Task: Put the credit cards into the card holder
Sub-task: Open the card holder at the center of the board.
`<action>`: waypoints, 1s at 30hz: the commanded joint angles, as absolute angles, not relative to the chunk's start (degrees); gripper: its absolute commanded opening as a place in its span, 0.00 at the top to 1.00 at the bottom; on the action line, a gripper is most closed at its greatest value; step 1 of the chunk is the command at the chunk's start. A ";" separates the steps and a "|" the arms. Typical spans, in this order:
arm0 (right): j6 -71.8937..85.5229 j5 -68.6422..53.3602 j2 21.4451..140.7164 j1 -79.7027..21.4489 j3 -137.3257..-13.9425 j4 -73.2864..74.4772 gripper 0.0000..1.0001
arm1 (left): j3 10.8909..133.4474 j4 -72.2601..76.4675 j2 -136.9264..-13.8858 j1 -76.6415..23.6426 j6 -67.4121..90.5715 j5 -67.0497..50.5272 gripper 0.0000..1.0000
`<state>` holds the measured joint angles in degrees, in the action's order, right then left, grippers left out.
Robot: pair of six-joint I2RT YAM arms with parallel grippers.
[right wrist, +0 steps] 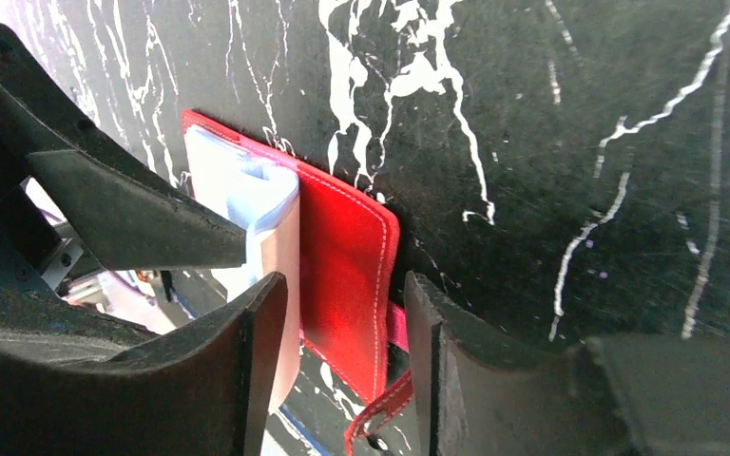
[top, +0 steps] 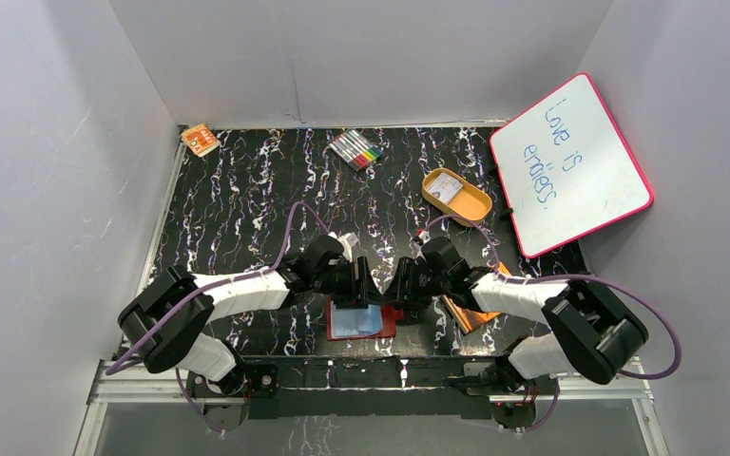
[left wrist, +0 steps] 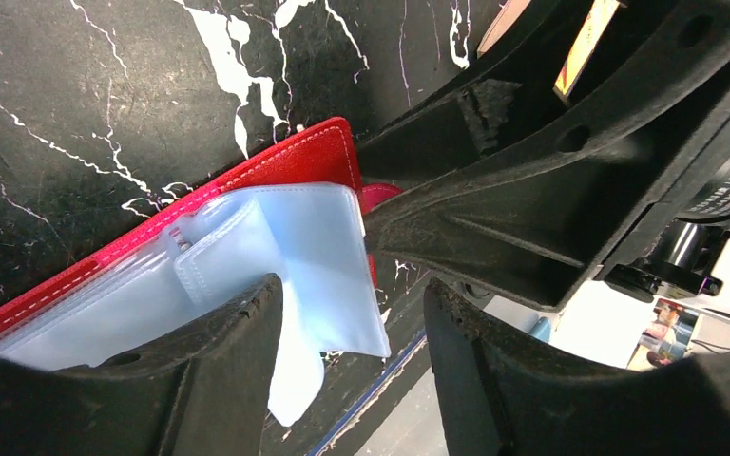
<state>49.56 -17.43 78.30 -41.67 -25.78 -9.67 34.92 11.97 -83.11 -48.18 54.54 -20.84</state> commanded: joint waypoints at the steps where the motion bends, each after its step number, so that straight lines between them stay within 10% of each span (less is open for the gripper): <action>1: 47.09 -9.12 75.51 -41.57 -26.62 1.51 0.39 | 36.74 11.33 -83.40 -48.52 52.86 -20.79 0.46; 8: 45.23 -3.38 64.84 -41.58 -28.55 13.52 0.36 | 37.02 12.15 -84.90 -48.52 52.75 -20.55 0.46; 14: 41.45 -13.58 54.29 -42.86 -26.26 8.85 0.57 | 38.02 12.85 -85.93 -48.48 52.75 -20.87 0.46; 30: 49.59 -18.88 73.35 -48.24 -23.71 -12.00 0.84 | 37.57 11.95 -83.55 -48.51 53.22 -20.17 0.47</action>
<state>46.37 -20.51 70.43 -47.64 -25.15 -5.50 36.60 12.62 -86.04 -48.23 53.76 -20.36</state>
